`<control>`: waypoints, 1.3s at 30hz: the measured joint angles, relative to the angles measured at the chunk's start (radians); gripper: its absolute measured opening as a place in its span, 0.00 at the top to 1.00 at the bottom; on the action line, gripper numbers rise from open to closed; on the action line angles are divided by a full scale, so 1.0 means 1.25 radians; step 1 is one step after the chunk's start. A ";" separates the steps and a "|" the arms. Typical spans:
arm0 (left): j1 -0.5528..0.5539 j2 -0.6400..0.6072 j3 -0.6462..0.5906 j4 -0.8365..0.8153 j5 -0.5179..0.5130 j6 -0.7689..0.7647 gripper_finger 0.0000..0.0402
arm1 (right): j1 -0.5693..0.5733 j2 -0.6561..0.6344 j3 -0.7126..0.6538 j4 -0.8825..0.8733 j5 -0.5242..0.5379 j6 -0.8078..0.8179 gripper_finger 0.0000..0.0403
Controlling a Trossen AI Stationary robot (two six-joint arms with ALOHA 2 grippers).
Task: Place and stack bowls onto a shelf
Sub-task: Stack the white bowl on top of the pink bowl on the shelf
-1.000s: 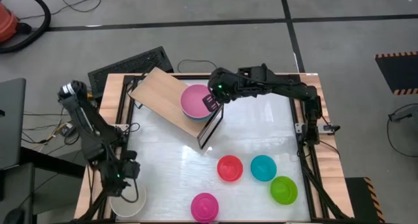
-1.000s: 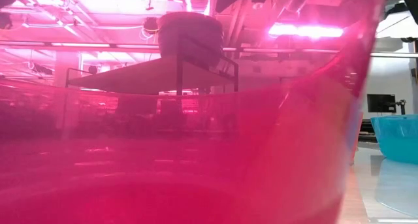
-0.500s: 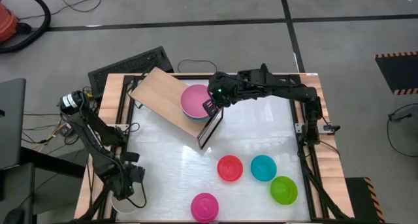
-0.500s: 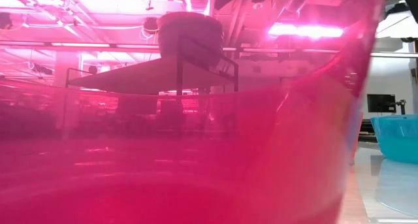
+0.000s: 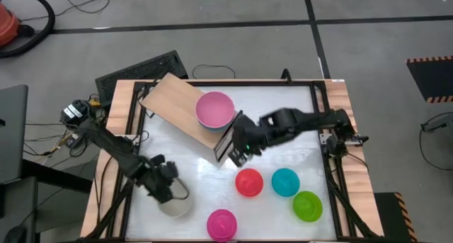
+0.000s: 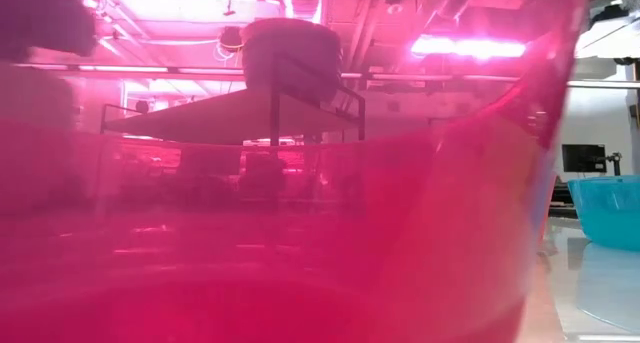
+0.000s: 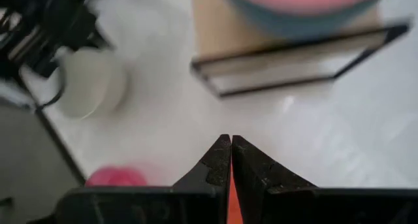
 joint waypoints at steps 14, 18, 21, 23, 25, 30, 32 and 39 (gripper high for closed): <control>0.237 0.070 0.009 0.303 0.067 0.069 1.00 | 0.155 0.001 0.000 -0.048 0.079 0.212 0.89; 0.240 0.114 0.018 0.311 0.085 0.075 1.00 | 0.170 0.001 0.000 -0.046 0.083 0.220 0.89; 0.240 0.128 0.020 0.340 0.098 0.088 1.00 | 0.178 0.001 0.000 -0.045 0.086 0.216 0.89; 0.240 0.129 0.020 0.351 0.098 0.103 0.98 | 0.178 0.001 0.000 -0.041 0.087 0.195 0.89; 0.240 0.128 0.020 0.365 0.098 0.114 0.95 | 0.184 0.001 0.000 -0.040 0.088 0.179 0.88; 0.249 0.122 0.021 0.371 0.080 0.111 0.79 | 0.185 0.001 0.000 -0.039 0.088 0.175 0.82; 0.253 0.122 0.021 0.373 0.082 0.109 0.72 | 0.184 0.001 0.000 -0.039 0.088 0.175 0.78; 0.271 0.096 0.021 0.403 0.158 0.111 0.50 | 0.174 0.001 -0.033 -0.012 0.108 0.200 0.68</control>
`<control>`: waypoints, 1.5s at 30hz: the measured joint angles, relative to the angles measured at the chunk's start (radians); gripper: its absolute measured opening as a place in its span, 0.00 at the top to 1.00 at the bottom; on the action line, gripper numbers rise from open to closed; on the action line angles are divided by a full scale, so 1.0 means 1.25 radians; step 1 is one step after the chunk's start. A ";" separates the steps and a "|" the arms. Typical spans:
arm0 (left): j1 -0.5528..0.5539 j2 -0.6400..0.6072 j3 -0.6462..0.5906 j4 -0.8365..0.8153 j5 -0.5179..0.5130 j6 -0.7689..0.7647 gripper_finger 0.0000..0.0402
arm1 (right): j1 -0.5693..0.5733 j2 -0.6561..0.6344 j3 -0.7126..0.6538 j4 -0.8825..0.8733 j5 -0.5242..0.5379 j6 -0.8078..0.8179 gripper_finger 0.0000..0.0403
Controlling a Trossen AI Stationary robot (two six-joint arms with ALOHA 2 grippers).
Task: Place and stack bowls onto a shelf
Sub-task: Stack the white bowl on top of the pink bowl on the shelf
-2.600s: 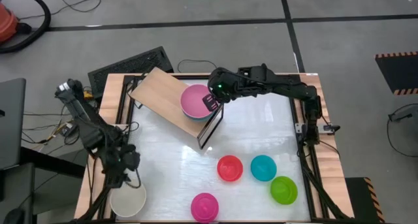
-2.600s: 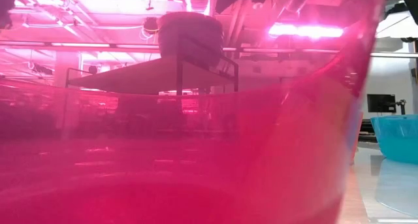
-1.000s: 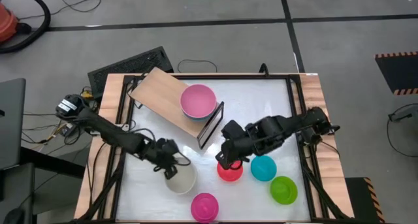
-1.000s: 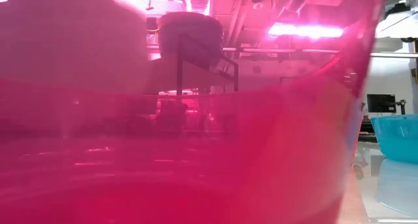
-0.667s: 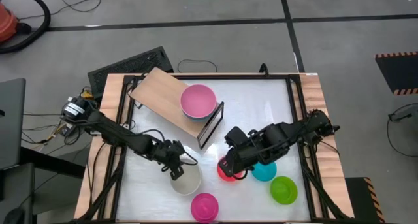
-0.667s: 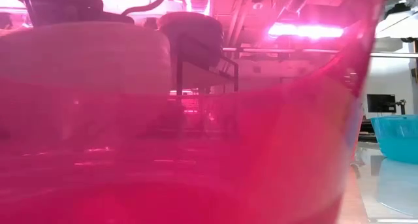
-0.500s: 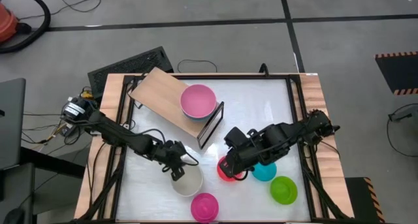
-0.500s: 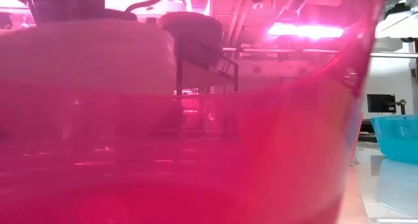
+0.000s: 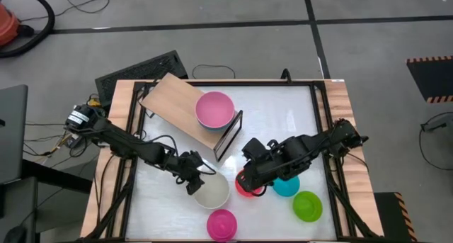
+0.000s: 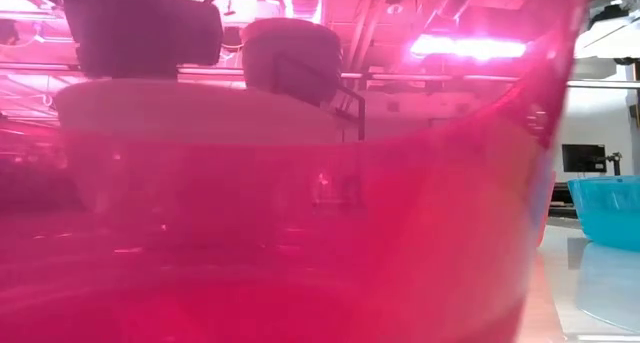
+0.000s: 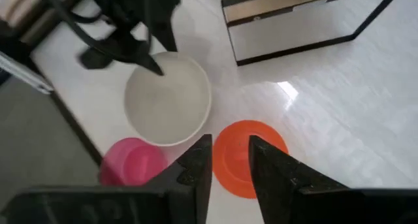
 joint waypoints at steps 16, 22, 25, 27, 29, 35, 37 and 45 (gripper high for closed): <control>0.000 -0.264 0.000 -0.080 -0.020 -0.002 0.39 | -0.043 0.001 -0.339 0.441 -0.020 0.041 0.60; 0.000 -0.386 -0.001 -0.139 -0.111 0.001 0.39 | -0.045 0.001 -0.449 0.487 -0.023 0.073 0.60; 0.000 -0.436 -0.001 -0.159 -0.145 0.000 0.39 | -0.045 0.001 -0.483 0.527 -0.023 0.077 0.60; 0.000 -0.461 -0.001 -0.170 -0.162 0.001 0.39 | -0.045 0.001 -0.501 0.571 -0.023 0.074 0.60; 0.000 -0.482 -0.001 -0.181 -0.183 0.001 0.39 | -0.043 0.001 -0.515 0.602 -0.023 0.074 0.60; 0.000 -0.504 -0.001 -0.210 -0.212 0.001 0.39 | -0.043 0.025 -0.515 0.615 -0.028 0.058 0.60; 0.000 -0.504 -0.001 -0.219 -0.212 0.001 0.39 | -0.045 0.054 -0.513 0.640 -0.049 0.053 0.60; 0.000 -0.504 -0.001 -0.237 -0.214 -0.003 0.39 | -0.055 0.094 -0.513 0.624 -0.077 0.036 0.61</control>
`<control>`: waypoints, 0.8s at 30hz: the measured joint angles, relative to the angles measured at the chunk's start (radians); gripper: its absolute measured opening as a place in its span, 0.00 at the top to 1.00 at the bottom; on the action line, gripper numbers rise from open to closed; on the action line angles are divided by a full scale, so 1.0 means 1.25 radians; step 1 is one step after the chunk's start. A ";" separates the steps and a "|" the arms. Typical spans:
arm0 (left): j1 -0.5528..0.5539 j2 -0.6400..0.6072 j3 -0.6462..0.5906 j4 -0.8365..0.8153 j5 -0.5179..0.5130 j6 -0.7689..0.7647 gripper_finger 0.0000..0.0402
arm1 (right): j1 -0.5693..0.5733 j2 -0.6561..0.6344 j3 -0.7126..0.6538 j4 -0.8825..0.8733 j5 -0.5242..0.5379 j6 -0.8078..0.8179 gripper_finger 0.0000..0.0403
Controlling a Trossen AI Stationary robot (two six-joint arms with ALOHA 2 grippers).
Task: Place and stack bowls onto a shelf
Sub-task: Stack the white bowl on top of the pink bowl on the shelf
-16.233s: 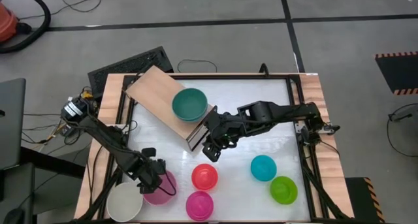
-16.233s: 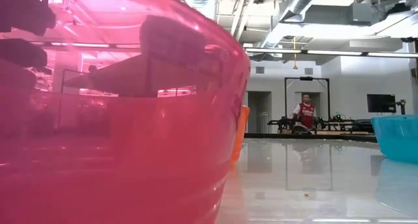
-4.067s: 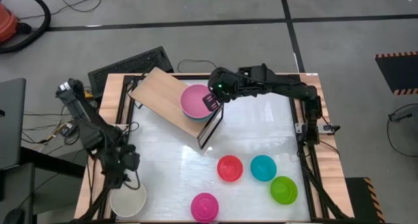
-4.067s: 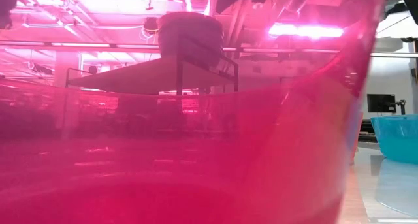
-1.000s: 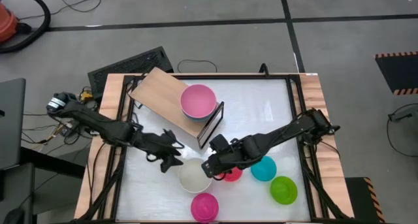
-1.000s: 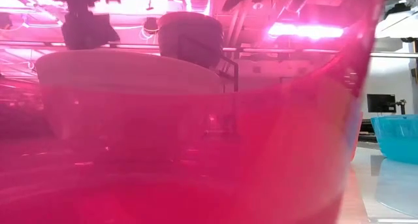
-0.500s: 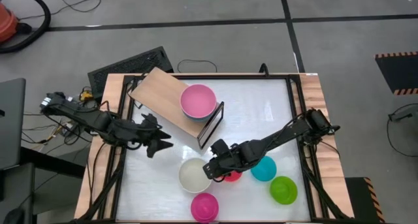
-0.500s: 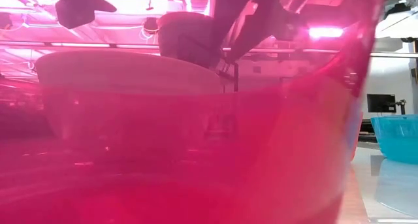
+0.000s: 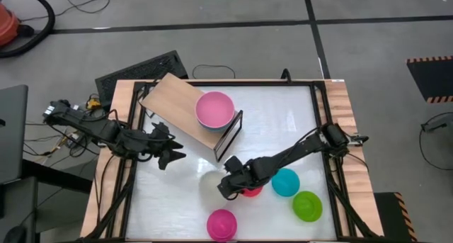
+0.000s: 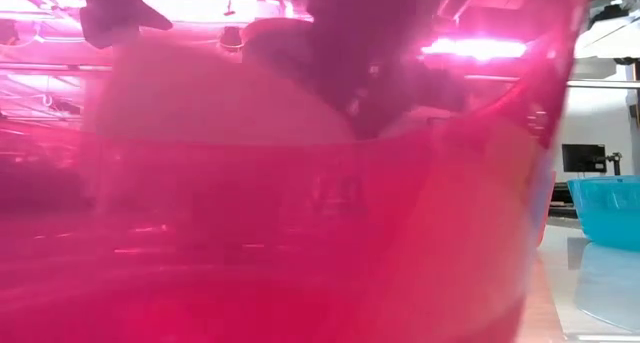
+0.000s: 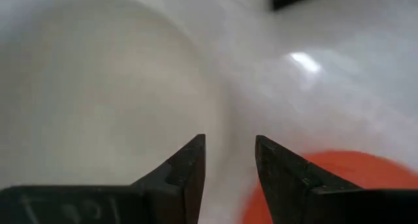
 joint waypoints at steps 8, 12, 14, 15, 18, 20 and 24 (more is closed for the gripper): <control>0.000 0.000 0.000 -0.013 0.000 -0.001 0.40 | -0.013 0.012 0.001 0.037 -0.035 -0.039 0.73; 0.000 0.000 0.000 -0.016 0.000 -0.001 0.40 | -0.012 0.009 0.001 0.033 -0.055 -0.056 0.73; 0.000 0.000 0.000 -0.016 0.000 -0.002 0.40 | -0.012 0.005 0.002 0.031 -0.057 -0.056 0.73; 0.000 0.000 0.000 -0.017 0.000 -0.002 0.40 | -0.012 0.005 0.009 0.027 -0.061 -0.056 0.73; 0.000 0.000 0.000 -0.019 0.000 -0.002 0.40 | -0.012 0.005 0.039 0.010 -0.081 -0.085 0.73; 0.000 0.000 0.000 -0.020 0.000 -0.002 0.40 | -0.012 0.005 0.068 0.014 -0.103 -0.115 0.73; 0.000 0.000 0.000 -0.020 0.001 -0.002 0.40 | -0.012 0.004 0.144 -0.049 -0.117 -0.164 0.73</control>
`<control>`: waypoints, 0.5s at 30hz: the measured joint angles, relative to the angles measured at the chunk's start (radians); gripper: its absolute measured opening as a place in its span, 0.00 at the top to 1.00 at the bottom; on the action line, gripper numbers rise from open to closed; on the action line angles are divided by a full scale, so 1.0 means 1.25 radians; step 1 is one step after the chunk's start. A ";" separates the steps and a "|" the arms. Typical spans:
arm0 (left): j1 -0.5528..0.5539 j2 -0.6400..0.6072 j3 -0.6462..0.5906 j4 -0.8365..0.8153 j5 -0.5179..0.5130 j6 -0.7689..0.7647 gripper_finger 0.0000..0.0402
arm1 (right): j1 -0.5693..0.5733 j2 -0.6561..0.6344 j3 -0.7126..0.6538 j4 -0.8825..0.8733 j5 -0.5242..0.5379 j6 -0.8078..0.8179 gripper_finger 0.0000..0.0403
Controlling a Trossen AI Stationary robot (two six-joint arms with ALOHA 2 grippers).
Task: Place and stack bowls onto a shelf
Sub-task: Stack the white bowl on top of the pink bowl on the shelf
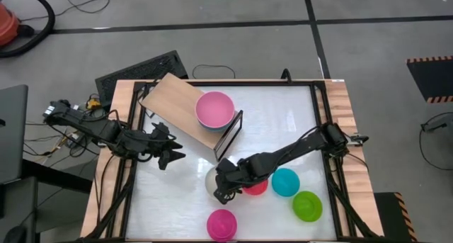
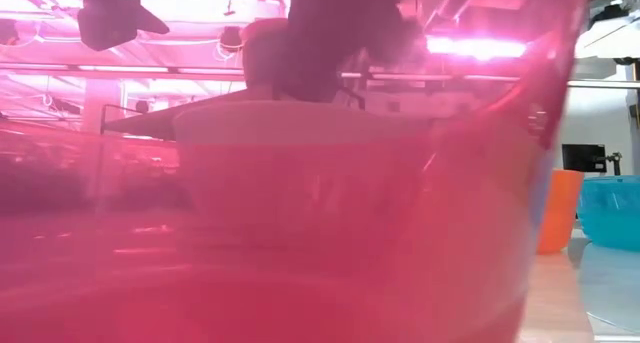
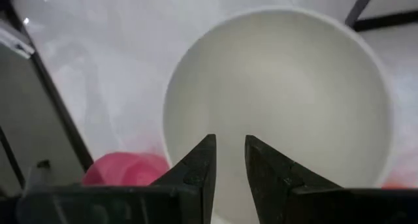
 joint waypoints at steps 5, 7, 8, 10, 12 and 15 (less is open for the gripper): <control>0.000 0.000 0.000 0.000 0.009 0.000 0.40 | -0.005 -0.001 0.127 -0.283 0.022 -0.022 0.73; 0.000 0.000 0.000 0.001 0.018 0.001 0.40 | -0.005 -0.002 0.160 -0.405 0.077 -0.026 0.73; 0.000 0.000 0.000 0.001 0.020 0.002 0.40 | -0.005 -0.002 0.169 -0.449 0.103 -0.033 0.73; 0.000 0.000 0.000 0.001 0.021 0.005 0.40 | -0.007 -0.003 0.174 -0.484 0.113 -0.061 0.73; 0.000 0.000 0.000 0.001 0.021 0.005 0.40 | -0.014 -0.003 0.171 -0.486 0.095 -0.078 0.70; 0.000 0.000 0.000 0.001 0.020 0.006 0.40 | -0.023 0.004 0.153 -0.445 0.025 -0.118 0.62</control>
